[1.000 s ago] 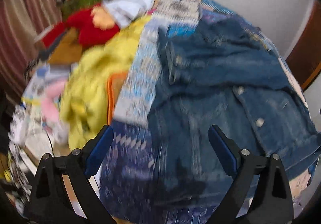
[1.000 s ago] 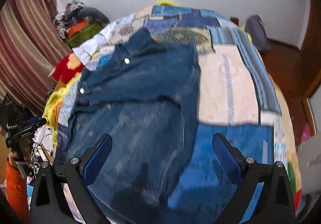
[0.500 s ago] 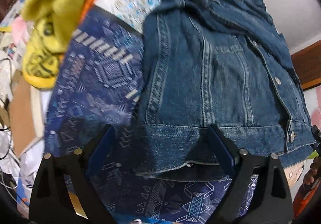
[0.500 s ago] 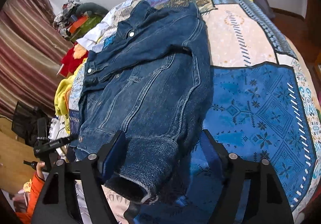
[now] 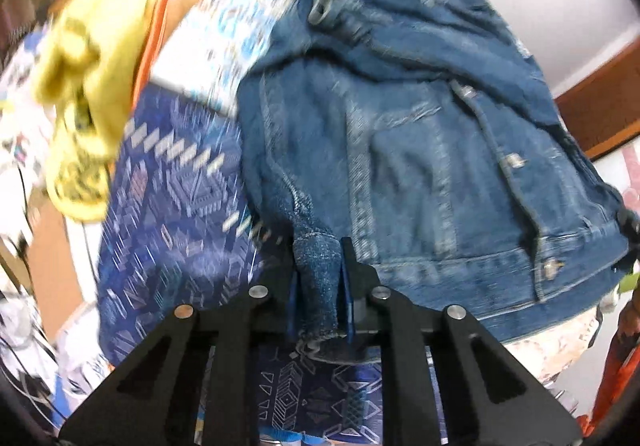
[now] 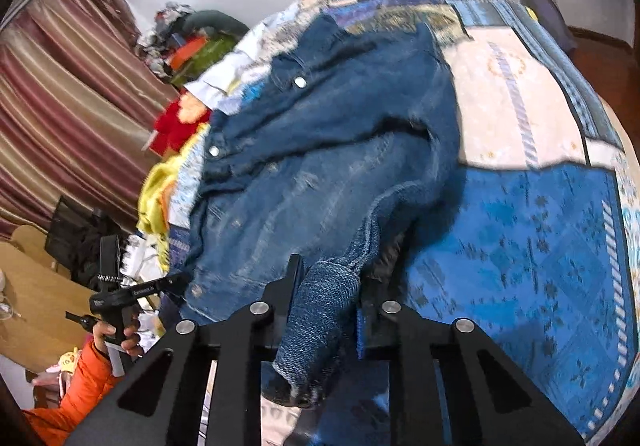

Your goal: Fold large clothes

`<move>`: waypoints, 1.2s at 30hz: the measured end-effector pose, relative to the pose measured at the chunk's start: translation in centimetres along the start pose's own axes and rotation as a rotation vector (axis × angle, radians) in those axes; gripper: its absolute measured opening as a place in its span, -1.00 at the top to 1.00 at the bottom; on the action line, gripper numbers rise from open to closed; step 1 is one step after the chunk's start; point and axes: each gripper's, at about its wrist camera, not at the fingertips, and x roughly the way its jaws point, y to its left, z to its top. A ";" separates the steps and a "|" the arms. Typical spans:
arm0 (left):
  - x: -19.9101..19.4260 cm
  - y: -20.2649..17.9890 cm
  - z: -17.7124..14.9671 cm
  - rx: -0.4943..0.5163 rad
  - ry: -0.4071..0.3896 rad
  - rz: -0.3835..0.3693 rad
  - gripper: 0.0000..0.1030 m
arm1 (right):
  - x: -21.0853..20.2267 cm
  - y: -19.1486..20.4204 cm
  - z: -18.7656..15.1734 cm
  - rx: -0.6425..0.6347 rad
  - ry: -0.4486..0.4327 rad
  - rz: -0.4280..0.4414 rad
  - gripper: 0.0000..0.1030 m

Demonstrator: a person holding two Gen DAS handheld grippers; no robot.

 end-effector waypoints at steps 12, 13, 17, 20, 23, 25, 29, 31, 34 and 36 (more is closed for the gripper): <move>-8.7 -3.9 10.2 0.102 -0.326 -0.060 0.69 | -1.0 2.5 8.4 -0.120 -0.170 -0.014 0.73; -8.9 -4.0 11.6 0.100 -0.344 -0.057 0.70 | -1.0 2.4 9.6 -0.122 -0.192 -0.022 0.73; -8.6 -4.3 16.0 0.080 -0.396 -0.042 0.70 | -0.7 1.7 13.9 -0.117 -0.250 -0.058 0.74; -7.6 -3.3 19.3 0.018 -0.404 -0.050 0.70 | 0.6 0.9 17.3 -0.107 -0.274 -0.086 0.74; -5.7 -2.1 22.7 -0.041 -0.393 -0.034 0.70 | 3.1 0.1 20.4 -0.095 -0.276 -0.120 0.74; -4.1 -1.2 24.6 -0.081 -0.378 -0.033 0.70 | 5.1 -0.6 21.9 -0.081 -0.267 -0.137 0.74; 0.1 -0.4 27.5 -0.110 -0.342 0.016 0.70 | 10.1 -2.3 24.8 -0.047 -0.233 -0.161 0.74; 2.6 0.1 28.6 -0.126 -0.313 0.040 0.69 | 12.2 -3.1 25.7 -0.031 -0.211 -0.166 0.74; 6.3 0.8 29.7 -0.137 -0.263 0.075 0.69 | 15.9 -5.0 26.7 0.003 -0.155 -0.171 0.74; 8.4 1.0 30.0 -0.132 -0.232 0.103 0.68 | 17.7 -6.0 26.7 0.000 -0.122 -0.184 0.73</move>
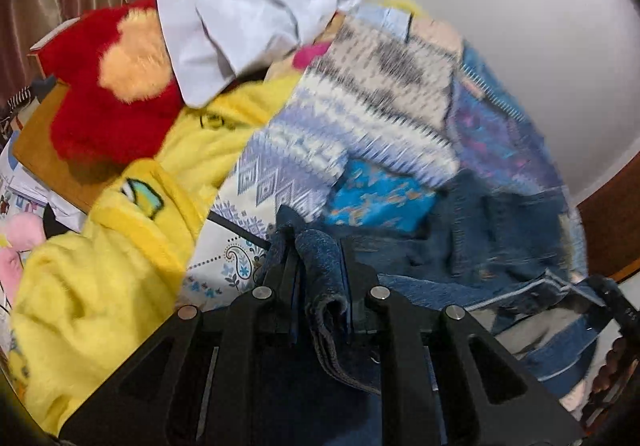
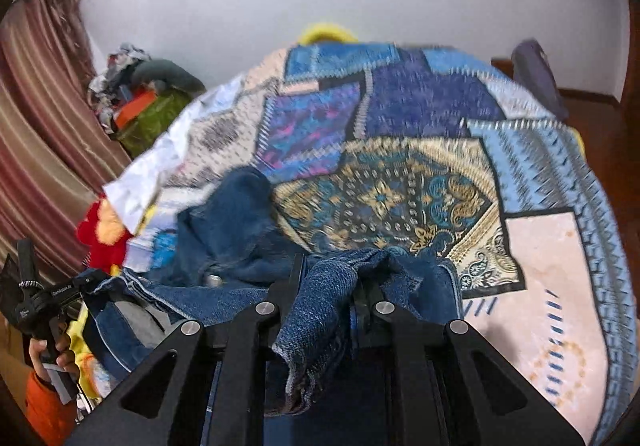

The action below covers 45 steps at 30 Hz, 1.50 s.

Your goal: Fold large clothes

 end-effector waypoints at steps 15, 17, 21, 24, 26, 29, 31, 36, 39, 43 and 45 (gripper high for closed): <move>3.1 -1.0 -1.2 0.166 0.052 0.128 0.60 | -1.7 -4.4 -1.3 0.013 0.075 0.105 0.69; 3.0 -1.3 -1.8 0.197 0.060 0.147 0.58 | -3.7 -4.7 -1.4 -0.024 0.017 -0.019 0.70; 0.6 -2.2 -2.5 0.253 0.044 0.166 0.36 | -7.5 -5.3 -2.5 -0.118 0.004 -0.102 0.70; -2.7 -2.7 -2.7 0.272 -0.030 0.192 -0.05 | -10.0 -4.5 -4.1 -0.218 0.000 -0.135 0.70; -5.3 -3.0 -2.8 0.287 -0.088 0.197 -0.15 | -11.3 -3.7 -5.2 -0.266 -0.010 -0.154 0.70; -8.2 -3.4 -3.3 0.302 -0.128 0.179 -0.37 | -12.4 -2.6 -6.5 -0.282 -0.018 -0.124 0.70; -9.5 -4.0 -4.1 0.332 -0.131 0.161 -0.44 | -12.6 -1.6 -7.3 -0.283 -0.023 -0.086 0.70; -9.3 -6.0 -7.3 0.424 -0.072 0.124 -0.49 | -11.2 1.7 -9.0 -0.310 0.015 -0.015 0.70; -7.8 -7.2 -9.3 0.467 -0.028 0.104 -0.49 | -9.3 3.5 -9.8 -0.344 0.051 0.013 0.70; -4.1 -8.8 -11.2 0.521 0.050 0.091 -0.49 | -6.0 5.3 -10.7 -0.391 0.120 0.023 0.70; -2.0 -9.4 -11.4 0.544 0.092 0.108 -0.49 | -3.9 6.3 -10.9 -0.423 0.171 0.030 0.70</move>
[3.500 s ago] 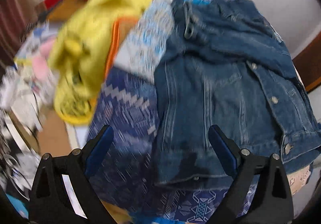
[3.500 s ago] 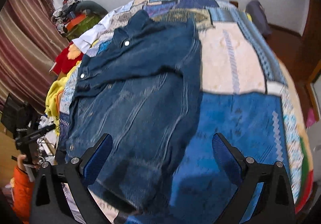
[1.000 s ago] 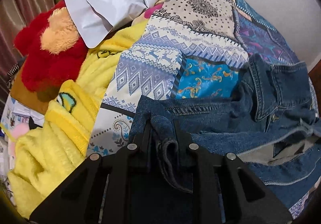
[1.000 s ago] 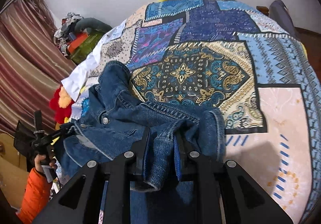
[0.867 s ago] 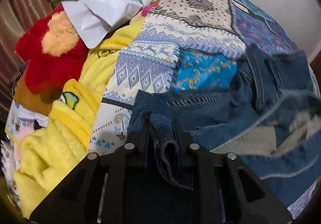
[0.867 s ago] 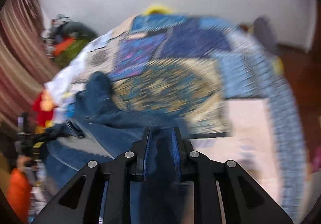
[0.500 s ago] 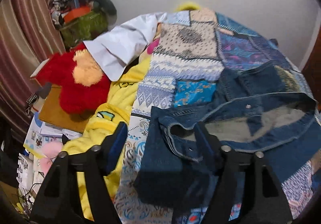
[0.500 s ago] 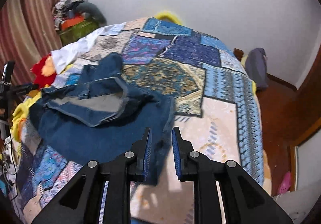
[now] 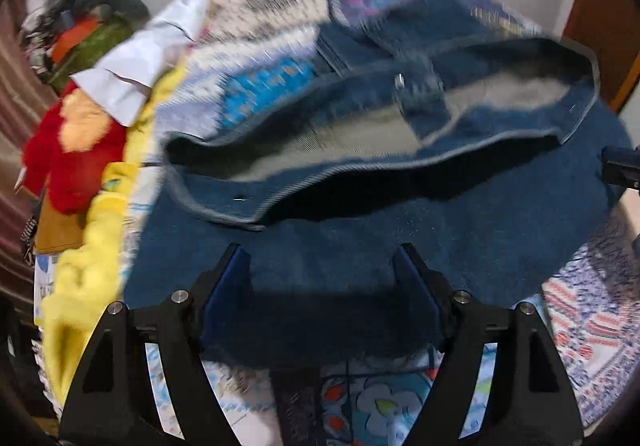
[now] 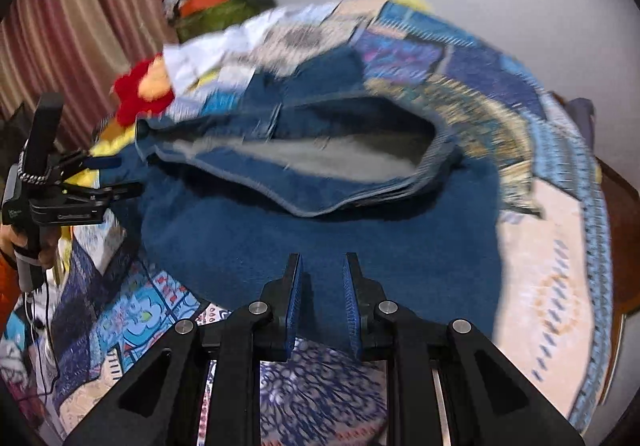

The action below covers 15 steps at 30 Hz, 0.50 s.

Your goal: Fold large clothes

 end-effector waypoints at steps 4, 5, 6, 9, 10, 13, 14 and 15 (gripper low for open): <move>3.0 0.3 2.5 0.004 0.021 0.068 -0.49 | 3.1 1.4 1.3 -0.074 0.022 -0.001 0.70; 3.4 0.8 3.3 -0.012 0.023 0.084 -0.48 | 4.1 1.8 1.9 -0.117 0.034 -0.013 0.70; 3.7 1.4 4.1 -0.034 0.023 0.094 -0.49 | 4.7 2.1 2.5 -0.157 0.041 -0.025 0.70; 4.1 3.4 6.7 -0.095 0.002 0.097 -0.48 | 5.8 1.9 4.7 -0.250 0.034 -0.090 0.70; 4.1 3.9 7.6 -0.106 -0.015 0.111 -0.49 | 5.9 1.5 5.4 -0.255 0.015 -0.110 0.70; 4.4 5.8 10.1 -0.132 -0.042 0.166 -0.49 | 6.1 -1.0 8.4 -0.187 -0.052 -0.118 0.70; 4.7 6.4 10.6 -0.143 -0.041 0.185 -0.49 | 6.2 -1.7 9.1 -0.160 -0.063 -0.113 0.70; 5.1 7.0 11.1 -0.151 -0.033 0.195 -0.49 | 6.3 -2.8 10.0 -0.112 -0.082 -0.107 0.70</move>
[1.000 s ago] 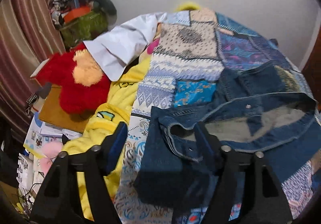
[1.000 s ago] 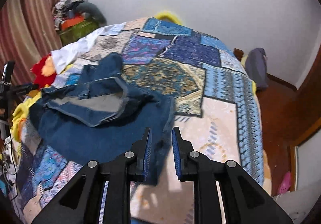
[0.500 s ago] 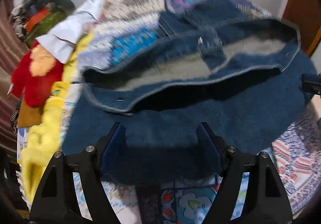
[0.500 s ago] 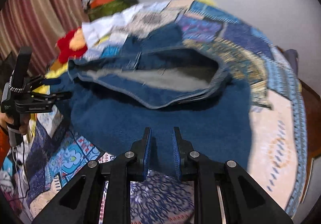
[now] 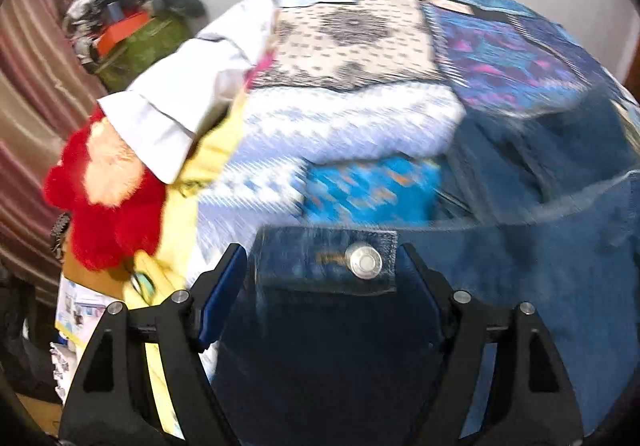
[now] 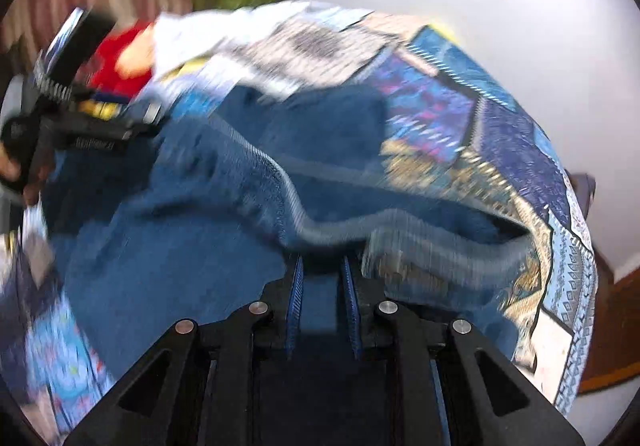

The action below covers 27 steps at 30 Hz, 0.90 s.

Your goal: Fold large clothes

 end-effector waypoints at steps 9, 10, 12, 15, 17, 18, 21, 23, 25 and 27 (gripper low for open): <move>-1.6 3.6 1.0 -0.103 -0.053 -0.063 -0.53 | -2.8 -4.0 1.5 0.239 -0.148 -0.043 0.70; -2.7 4.1 1.1 -0.115 -0.081 -0.075 -0.53 | -3.7 -3.6 1.4 0.229 -0.183 -0.092 0.70; -4.9 4.7 1.6 -0.117 -0.124 -0.096 -0.53 | -5.3 -3.3 1.3 0.221 -0.226 -0.123 0.70; -7.9 5.5 2.0 -0.107 -0.167 -0.117 -0.54 | -6.9 -3.0 1.3 0.233 -0.190 -0.010 0.70; -9.2 6.0 1.5 -0.102 -0.180 -0.116 -0.54 | -7.5 -1.9 0.9 0.216 -0.157 0.064 0.70; -9.8 6.0 0.9 -0.090 -0.180 -0.125 -0.54 | -7.7 -1.2 0.7 0.200 -0.140 0.084 0.70; -10.1 5.3 -0.9 -0.042 -0.161 -0.137 -0.55 | -7.3 1.6 -0.4 0.149 -0.088 0.119 0.70; -9.6 4.1 -2.5 0.000 -0.132 -0.144 -0.55 | -6.3 3.6 -1.2 0.125 -0.048 0.146 0.70; -8.7 2.4 -4.5 0.046 -0.095 -0.168 -0.55 | -4.9 5.1 -1.9 0.113 -0.003 0.168 0.70; -7.7 0.8 -6.2 0.082 -0.060 -0.185 -0.55 | -3.0 6.7 -2.8 0.107 0.064 0.178 0.70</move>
